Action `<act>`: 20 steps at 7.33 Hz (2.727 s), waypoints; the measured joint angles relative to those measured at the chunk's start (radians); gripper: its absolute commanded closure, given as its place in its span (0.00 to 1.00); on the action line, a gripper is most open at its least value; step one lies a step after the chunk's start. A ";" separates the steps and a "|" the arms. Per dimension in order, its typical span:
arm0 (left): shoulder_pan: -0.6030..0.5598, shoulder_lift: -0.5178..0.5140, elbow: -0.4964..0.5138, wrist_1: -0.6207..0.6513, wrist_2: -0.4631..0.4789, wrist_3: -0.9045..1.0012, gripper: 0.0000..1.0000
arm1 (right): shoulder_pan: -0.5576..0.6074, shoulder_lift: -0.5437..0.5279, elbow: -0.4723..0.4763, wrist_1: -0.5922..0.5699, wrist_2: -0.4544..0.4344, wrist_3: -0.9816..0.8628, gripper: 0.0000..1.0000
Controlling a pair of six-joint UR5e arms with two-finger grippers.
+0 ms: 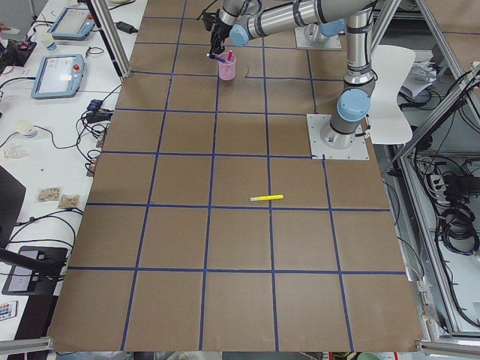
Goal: Insert purple and pink pens into pink cup
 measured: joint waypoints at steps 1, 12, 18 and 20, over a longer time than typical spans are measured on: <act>-0.002 -0.003 0.000 0.000 0.000 0.000 0.61 | 0.000 0.000 0.000 0.000 0.000 0.000 0.00; 0.131 0.074 0.027 -0.120 -0.121 0.399 0.00 | 0.000 0.000 0.002 0.000 0.001 0.003 0.00; 0.470 0.252 0.253 -0.827 -0.263 0.691 0.00 | 0.006 0.002 -0.002 0.000 0.003 0.013 0.00; 0.496 0.296 0.236 -0.871 -0.266 0.700 0.00 | 0.006 0.003 -0.002 0.000 0.003 0.014 0.00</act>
